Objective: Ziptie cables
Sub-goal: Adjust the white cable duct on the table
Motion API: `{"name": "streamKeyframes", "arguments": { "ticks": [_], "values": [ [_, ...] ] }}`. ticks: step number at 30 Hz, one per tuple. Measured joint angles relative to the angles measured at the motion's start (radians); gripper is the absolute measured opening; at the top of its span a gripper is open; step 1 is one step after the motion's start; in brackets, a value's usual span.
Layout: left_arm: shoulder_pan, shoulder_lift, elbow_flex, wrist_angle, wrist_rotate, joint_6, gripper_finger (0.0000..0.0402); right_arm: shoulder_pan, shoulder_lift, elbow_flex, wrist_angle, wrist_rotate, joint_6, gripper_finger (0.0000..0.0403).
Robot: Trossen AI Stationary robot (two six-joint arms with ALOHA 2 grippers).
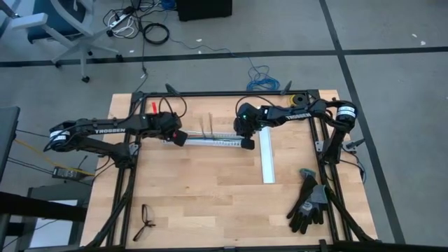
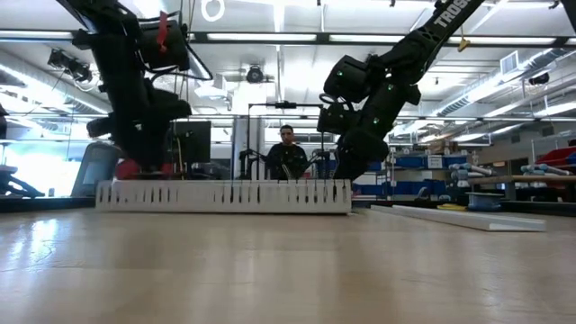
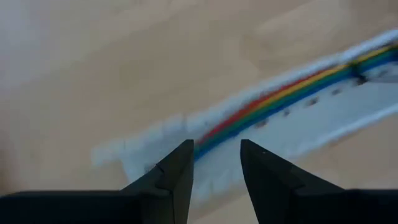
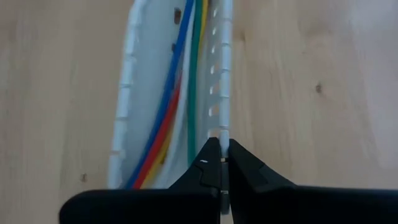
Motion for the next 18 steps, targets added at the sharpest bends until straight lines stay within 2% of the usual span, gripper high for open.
{"name": "streamKeyframes", "arguments": {
  "ticks": [6,14,18],
  "values": [
    [-0.009,0.000,-0.027,0.048,0.035,-0.067,0.0143,0.006,0.000,0.000,-0.003,0.003,-0.009,0.0001],
    [-0.025,-0.001,-0.027,0.154,-0.036,0.059,0.0143,0.011,-0.002,0.000,-0.006,0.009,-0.016,0.0002],
    [-0.025,-0.001,-0.027,0.167,-0.048,0.100,0.0143,0.011,-0.002,0.000,-0.008,0.009,-0.014,0.0016]
  ]
}}
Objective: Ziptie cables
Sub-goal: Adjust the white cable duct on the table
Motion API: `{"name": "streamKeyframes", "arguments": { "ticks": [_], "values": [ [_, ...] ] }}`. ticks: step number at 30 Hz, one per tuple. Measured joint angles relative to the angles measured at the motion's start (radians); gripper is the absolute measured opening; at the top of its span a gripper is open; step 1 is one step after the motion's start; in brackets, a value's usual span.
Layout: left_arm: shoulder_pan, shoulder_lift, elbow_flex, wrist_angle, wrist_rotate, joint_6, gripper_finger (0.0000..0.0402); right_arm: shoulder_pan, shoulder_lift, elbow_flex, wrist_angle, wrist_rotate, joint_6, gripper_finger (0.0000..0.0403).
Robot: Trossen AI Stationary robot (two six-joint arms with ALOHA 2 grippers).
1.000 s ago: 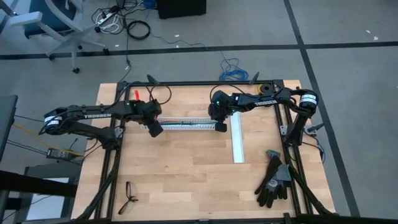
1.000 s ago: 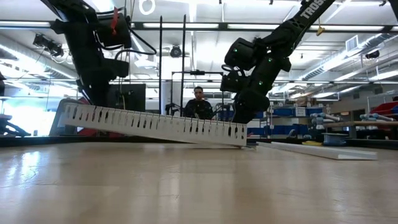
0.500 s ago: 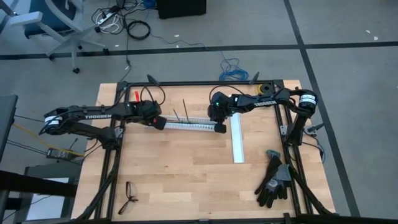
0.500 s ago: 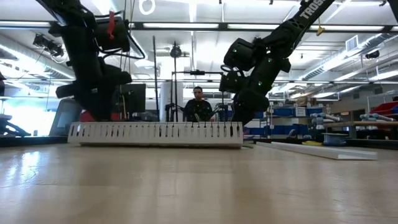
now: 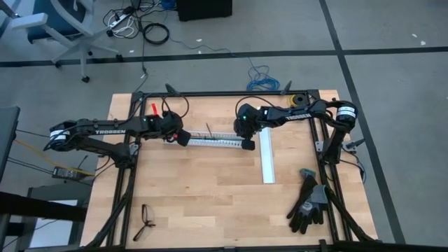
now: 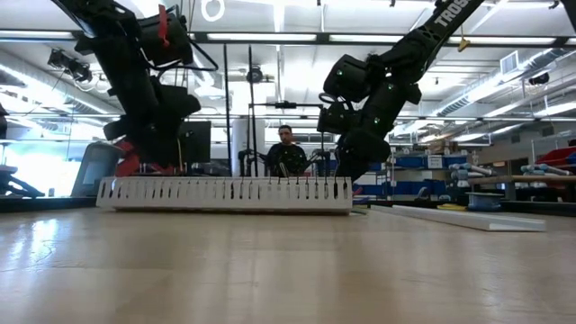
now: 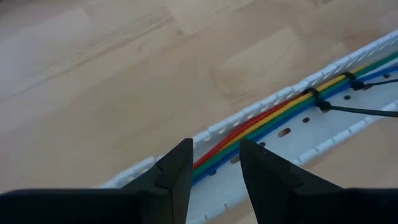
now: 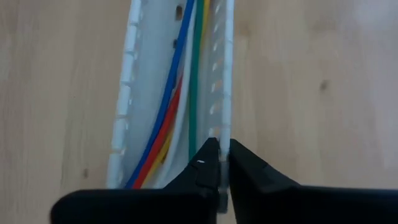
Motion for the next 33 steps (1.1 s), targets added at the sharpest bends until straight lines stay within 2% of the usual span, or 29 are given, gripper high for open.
{"name": "streamKeyframes", "arguments": {
  "ticks": [6,10,16,23,25,28,30,33],
  "values": [
    [0.000,0.000,0.000,-0.003,-0.022,0.036,0.0143,0.002,0.001,-0.002,-0.007,0.003,0.000,0.0070],
    [0.000,0.000,0.000,-0.003,-0.067,0.071,0.0143,0.002,-0.008,-0.002,-0.014,0.052,0.001,0.0102],
    [0.000,-0.009,-0.002,0.004,-0.113,0.159,0.0142,0.002,-0.112,-0.001,-0.075,0.127,0.033,0.0116],
    [0.009,-0.033,-0.002,0.000,-0.117,0.360,0.0142,0.003,-0.281,-0.001,-0.197,0.131,0.159,0.0099],
    [0.019,-0.033,-0.002,-0.004,-0.125,0.408,0.0142,0.016,-0.311,-0.020,-0.202,0.133,0.194,0.0079],
    [0.032,-0.032,-0.002,-0.001,-0.124,0.497,0.0140,0.046,-0.329,-0.069,-0.206,0.129,0.235,0.0029],
    [0.043,-0.032,-0.002,0.002,-0.123,0.536,0.0129,0.066,-0.330,-0.100,-0.209,0.128,0.269,0.0008],
    [0.062,-0.032,-0.002,0.001,-0.123,0.542,0.0090,0.094,-0.330,-0.140,-0.200,0.147,0.353,0.0012]
  ]
}}
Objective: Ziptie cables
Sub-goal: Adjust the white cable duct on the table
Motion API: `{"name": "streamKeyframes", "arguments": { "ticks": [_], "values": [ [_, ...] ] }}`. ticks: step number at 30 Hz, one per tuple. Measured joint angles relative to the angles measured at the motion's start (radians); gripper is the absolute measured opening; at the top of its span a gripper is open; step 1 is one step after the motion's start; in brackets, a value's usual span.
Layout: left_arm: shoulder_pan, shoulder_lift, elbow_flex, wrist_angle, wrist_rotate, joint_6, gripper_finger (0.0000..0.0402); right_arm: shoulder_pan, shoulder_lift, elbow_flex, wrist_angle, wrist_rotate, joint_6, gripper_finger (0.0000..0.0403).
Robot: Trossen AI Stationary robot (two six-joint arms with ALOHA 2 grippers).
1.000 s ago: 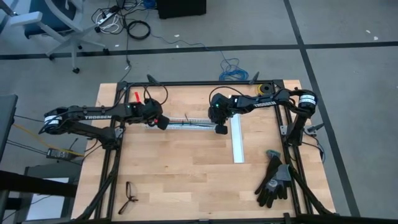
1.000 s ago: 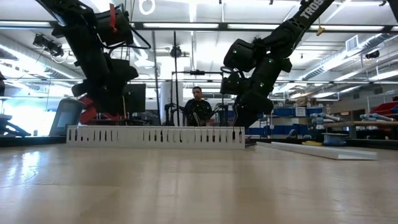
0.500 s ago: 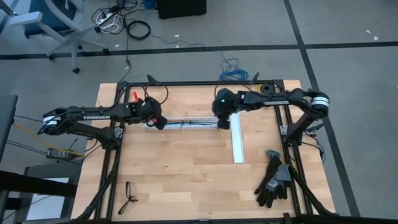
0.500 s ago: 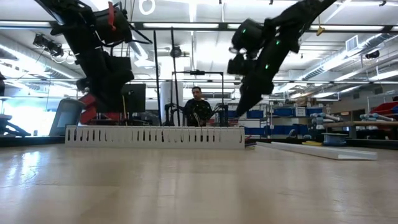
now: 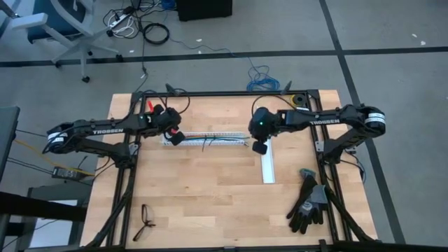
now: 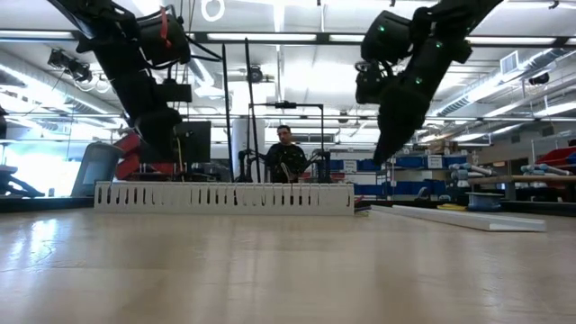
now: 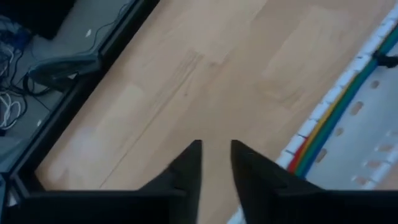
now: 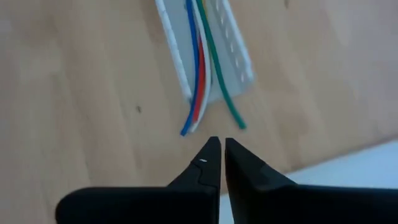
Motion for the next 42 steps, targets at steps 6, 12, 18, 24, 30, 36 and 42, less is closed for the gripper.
{"name": "streamKeyframes", "arguments": {
  "ticks": [6,12,18,24,30,36,42],
  "values": [
    [0.029,0.001,0.000,-0.003,0.000,0.062,0.0010,0.065,0.000,-0.032,0.059,0.026,0.103,0.0002],
    [0.051,0.000,0.000,0.002,-0.010,0.226,0.0008,0.151,0.008,-0.063,0.276,0.027,0.164,0.0001],
    [0.093,0.001,0.000,-0.010,-0.015,0.226,0.0007,0.210,0.058,-0.067,0.354,0.099,0.195,0.0002],
    [0.106,0.001,0.000,0.001,-0.015,0.225,0.0006,0.199,0.103,-0.067,0.376,0.156,0.118,0.0001],
    [0.106,0.001,0.000,0.000,-0.014,0.206,0.0006,0.177,0.103,-0.067,0.386,0.158,0.072,0.0006],
    [0.106,0.001,0.000,0.003,-0.011,0.194,0.0006,0.175,0.103,-0.067,0.391,0.157,0.072,0.0004],
    [0.106,0.001,0.000,0.004,-0.011,0.194,0.0006,0.175,0.103,-0.067,0.395,0.157,0.072,0.0002]
  ]
}}
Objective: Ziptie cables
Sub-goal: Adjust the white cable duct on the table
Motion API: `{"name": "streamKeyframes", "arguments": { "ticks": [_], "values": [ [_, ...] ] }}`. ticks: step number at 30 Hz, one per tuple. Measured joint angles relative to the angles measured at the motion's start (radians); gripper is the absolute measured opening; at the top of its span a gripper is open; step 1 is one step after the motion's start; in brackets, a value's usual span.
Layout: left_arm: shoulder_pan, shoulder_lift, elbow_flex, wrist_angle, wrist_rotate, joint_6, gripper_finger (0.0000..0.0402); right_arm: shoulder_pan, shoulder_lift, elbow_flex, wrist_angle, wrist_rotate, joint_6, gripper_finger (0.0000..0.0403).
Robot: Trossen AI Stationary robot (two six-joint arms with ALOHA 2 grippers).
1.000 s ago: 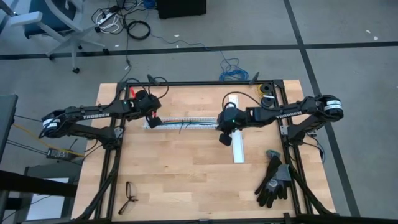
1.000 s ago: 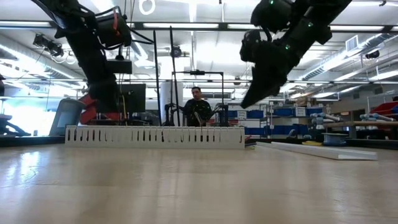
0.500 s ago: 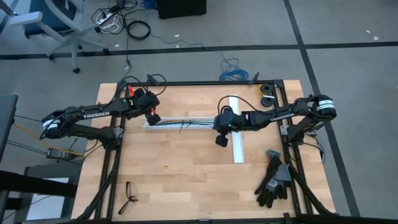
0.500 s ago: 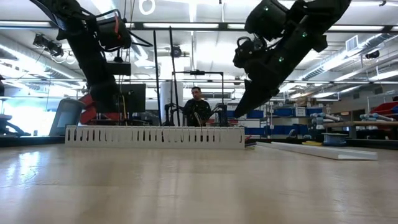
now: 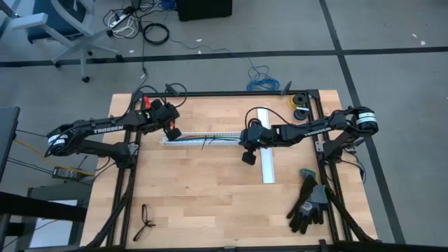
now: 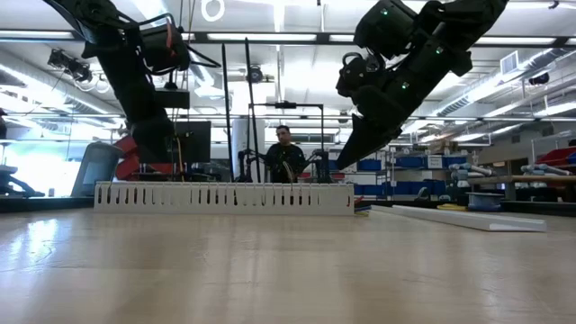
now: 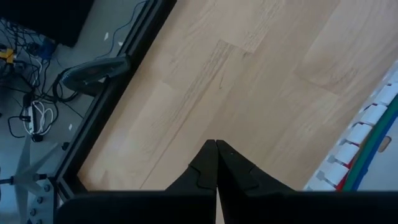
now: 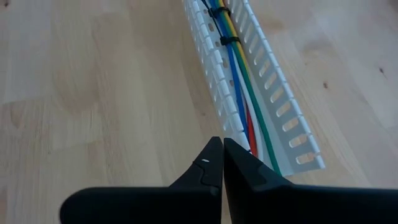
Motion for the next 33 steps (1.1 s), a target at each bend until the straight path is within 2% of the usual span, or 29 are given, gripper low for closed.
{"name": "streamKeyframes", "arguments": {
  "ticks": [33],
  "values": [
    [0.000,0.000,0.000,-0.001,0.000,-0.048,0.0012,0.000,0.000,0.001,0.002,-0.001,-0.001,0.0005]
  ]
}}
